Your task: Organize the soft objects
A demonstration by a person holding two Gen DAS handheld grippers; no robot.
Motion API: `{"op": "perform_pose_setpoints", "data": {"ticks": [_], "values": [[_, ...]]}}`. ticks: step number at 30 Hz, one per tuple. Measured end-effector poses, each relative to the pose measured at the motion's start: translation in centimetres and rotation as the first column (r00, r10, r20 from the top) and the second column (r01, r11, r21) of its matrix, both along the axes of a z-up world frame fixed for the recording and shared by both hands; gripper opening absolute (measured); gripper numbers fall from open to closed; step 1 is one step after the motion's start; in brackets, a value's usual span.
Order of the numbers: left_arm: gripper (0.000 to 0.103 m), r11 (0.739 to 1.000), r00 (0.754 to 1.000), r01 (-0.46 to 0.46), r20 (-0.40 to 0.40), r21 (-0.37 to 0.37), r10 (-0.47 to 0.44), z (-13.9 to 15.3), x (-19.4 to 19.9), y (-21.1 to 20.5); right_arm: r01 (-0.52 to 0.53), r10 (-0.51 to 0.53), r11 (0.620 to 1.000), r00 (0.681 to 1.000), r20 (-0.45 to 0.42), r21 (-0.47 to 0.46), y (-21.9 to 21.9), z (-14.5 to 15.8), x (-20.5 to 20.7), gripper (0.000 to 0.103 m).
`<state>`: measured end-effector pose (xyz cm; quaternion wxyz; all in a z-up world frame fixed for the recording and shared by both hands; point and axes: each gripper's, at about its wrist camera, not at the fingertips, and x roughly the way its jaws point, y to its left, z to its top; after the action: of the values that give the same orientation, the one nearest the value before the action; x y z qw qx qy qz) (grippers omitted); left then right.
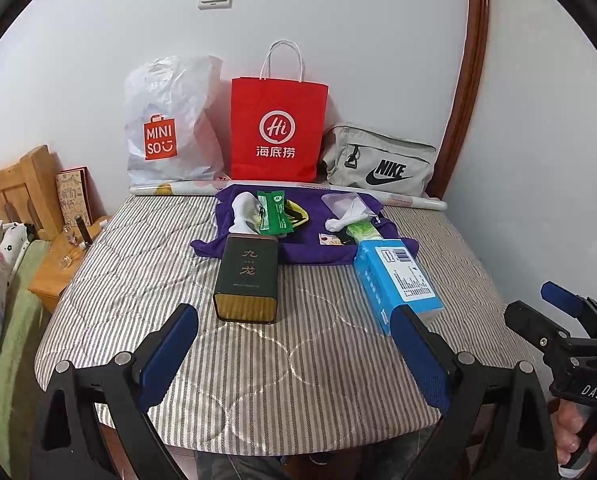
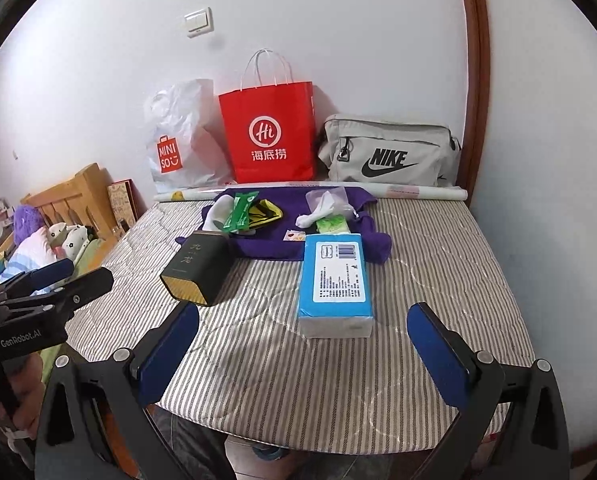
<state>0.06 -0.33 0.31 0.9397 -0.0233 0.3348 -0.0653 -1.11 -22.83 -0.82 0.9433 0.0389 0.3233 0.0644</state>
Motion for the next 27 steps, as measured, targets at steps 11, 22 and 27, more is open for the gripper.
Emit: {"op": "perform_pose_setpoints", "data": {"ticks": [11, 22, 27], "values": [[0.097, 1.000, 1.000, 0.006, 0.000, 0.001, -0.006, -0.05, -0.14, -0.26, -0.007, 0.007, 1.000, 1.000, 0.003, -0.009, 0.32, 0.07, -0.27, 0.102], [0.097, 1.000, 1.000, 0.009, 0.001, 0.003, -0.009, -0.11, -0.25, -0.22, -0.005, 0.005, 1.000, 1.000, 0.012, -0.011, 0.50, 0.30, -0.57, 0.102], [0.097, 1.000, 1.000, 0.015, 0.001, 0.005, -0.015, -0.05, -0.25, -0.25, -0.006, 0.006, 1.000, 1.000, 0.007, -0.007, 0.35, 0.36, -0.39, 0.102]]}}
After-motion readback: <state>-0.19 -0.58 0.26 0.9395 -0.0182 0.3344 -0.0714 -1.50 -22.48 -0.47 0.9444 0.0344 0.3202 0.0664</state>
